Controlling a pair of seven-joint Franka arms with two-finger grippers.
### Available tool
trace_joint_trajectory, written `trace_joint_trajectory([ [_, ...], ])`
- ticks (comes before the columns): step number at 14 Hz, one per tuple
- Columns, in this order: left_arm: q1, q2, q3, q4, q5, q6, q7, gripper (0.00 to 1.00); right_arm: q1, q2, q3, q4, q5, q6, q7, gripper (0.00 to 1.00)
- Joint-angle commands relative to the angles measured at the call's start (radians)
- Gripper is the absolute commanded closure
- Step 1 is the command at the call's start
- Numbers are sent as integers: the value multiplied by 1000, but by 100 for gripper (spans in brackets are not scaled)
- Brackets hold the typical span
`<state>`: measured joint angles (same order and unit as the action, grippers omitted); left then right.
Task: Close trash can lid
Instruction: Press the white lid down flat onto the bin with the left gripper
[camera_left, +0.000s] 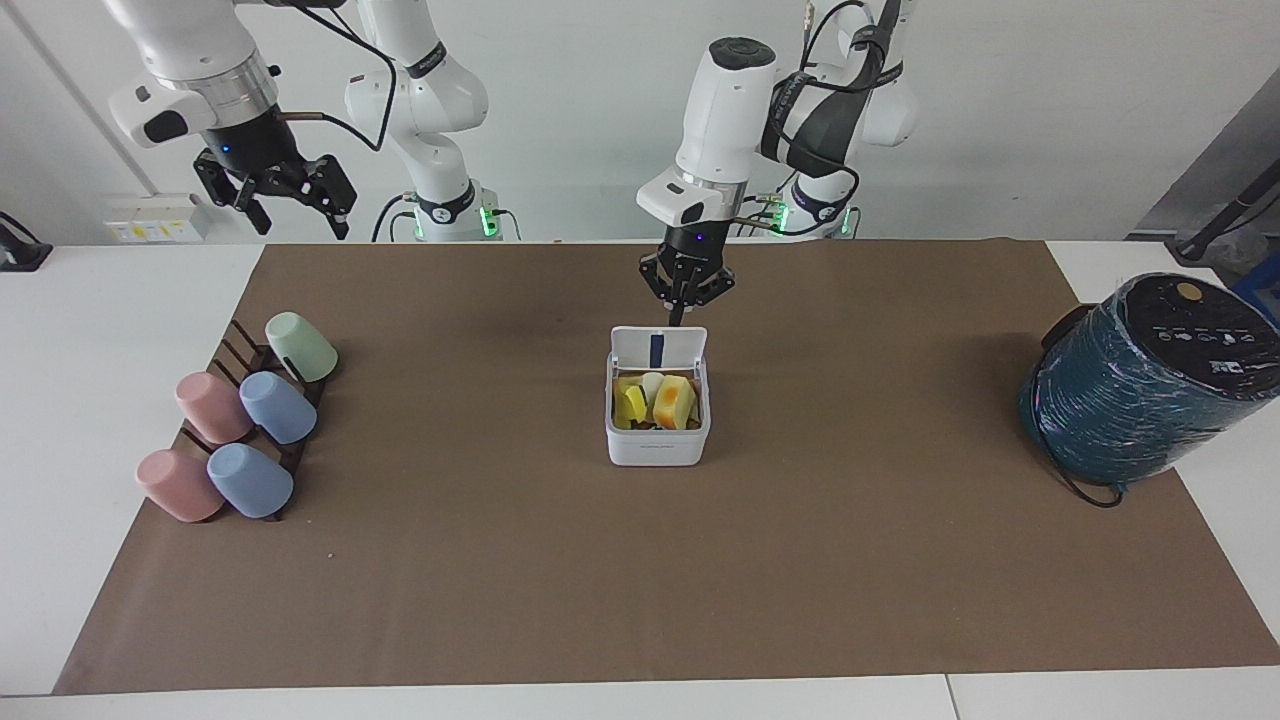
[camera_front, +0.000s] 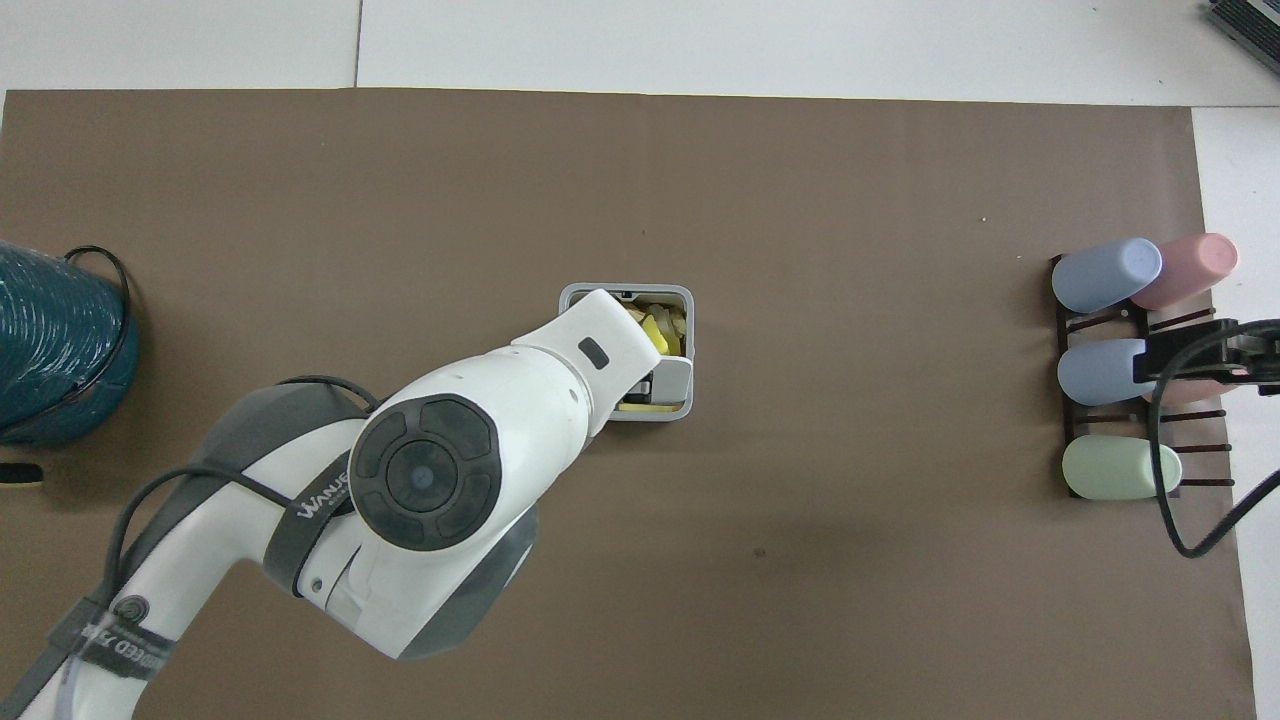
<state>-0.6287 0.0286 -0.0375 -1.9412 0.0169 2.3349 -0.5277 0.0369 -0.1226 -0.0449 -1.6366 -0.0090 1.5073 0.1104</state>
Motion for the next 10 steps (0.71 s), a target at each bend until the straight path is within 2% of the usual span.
trace_joint_trajectory([
  [1, 26, 66, 1, -7, 3, 136, 3, 97, -8, -25, 2, -28, 6, 8, -21, 0],
  [5, 40, 120, -2, -12, 3, 245, 2, 94, -8, -25, 2, -28, 6, 8, -21, 0],
  [8, 24, 230, -2, -5, 3, 352, -12, 94, -8, -25, 2, -28, 7, 8, -21, 0],
  [10, 24, 278, -2, -2, 3, 402, -12, 94, -8, -25, 2, -29, 6, 8, -21, 0],
])
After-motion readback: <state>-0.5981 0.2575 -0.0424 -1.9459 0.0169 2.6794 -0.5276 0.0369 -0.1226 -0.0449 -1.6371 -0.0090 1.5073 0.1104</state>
